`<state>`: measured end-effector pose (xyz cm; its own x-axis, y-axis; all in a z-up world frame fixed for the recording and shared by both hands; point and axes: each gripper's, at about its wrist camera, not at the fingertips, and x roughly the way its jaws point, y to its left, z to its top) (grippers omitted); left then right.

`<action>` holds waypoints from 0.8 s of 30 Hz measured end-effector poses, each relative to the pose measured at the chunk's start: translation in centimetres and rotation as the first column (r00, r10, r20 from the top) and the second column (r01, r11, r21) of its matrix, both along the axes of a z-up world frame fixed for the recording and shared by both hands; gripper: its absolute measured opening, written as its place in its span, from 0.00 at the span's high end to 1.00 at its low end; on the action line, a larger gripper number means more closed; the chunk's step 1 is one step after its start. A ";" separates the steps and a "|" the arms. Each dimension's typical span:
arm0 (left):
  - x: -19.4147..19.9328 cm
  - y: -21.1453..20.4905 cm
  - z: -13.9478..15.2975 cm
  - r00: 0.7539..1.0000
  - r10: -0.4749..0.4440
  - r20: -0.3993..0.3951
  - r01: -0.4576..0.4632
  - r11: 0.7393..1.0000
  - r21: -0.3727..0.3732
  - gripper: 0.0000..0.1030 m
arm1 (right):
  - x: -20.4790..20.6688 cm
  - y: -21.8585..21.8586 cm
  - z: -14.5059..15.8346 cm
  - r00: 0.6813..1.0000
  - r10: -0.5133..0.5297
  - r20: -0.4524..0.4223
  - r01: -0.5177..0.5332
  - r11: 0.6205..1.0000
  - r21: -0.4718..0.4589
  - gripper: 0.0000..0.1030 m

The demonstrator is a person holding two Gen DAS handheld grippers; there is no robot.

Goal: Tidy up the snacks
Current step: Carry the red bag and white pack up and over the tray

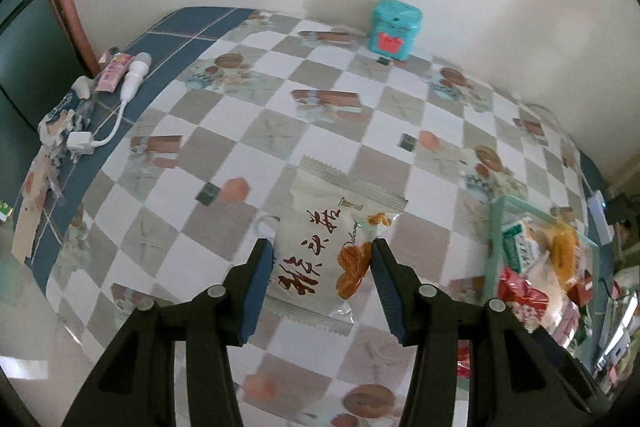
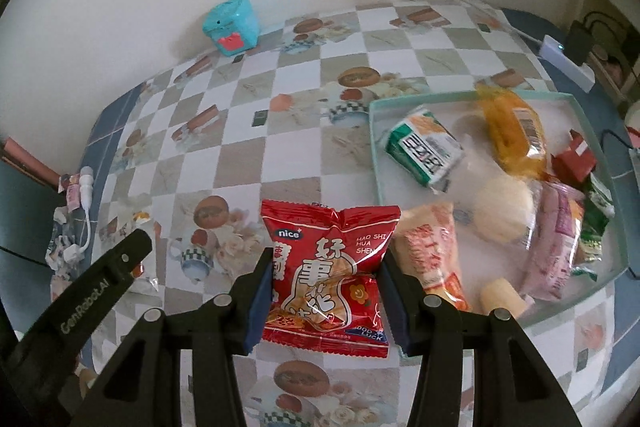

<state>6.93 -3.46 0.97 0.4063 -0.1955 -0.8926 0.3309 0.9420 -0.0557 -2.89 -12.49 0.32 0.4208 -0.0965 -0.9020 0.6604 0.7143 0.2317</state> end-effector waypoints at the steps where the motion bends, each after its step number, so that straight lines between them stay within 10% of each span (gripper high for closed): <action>1: -0.2 -0.4 0.1 1.000 -0.009 0.006 0.009 1.000 0.002 0.49 | -0.2 -0.2 0.1 1.000 -0.002 0.001 0.002 1.000 0.000 0.49; 24: -6.2 -12.2 1.8 0.945 -0.312 0.098 0.310 0.950 0.041 0.49 | -8.2 -11.9 0.0 0.948 -0.318 -0.014 0.318 0.947 0.039 0.48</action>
<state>0.70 -15.66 2.75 0.4179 -0.3053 -0.8556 0.6102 0.7921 0.0154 -11.04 -24.37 0.33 0.3675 -0.1877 -0.9109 0.8535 0.4571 0.2502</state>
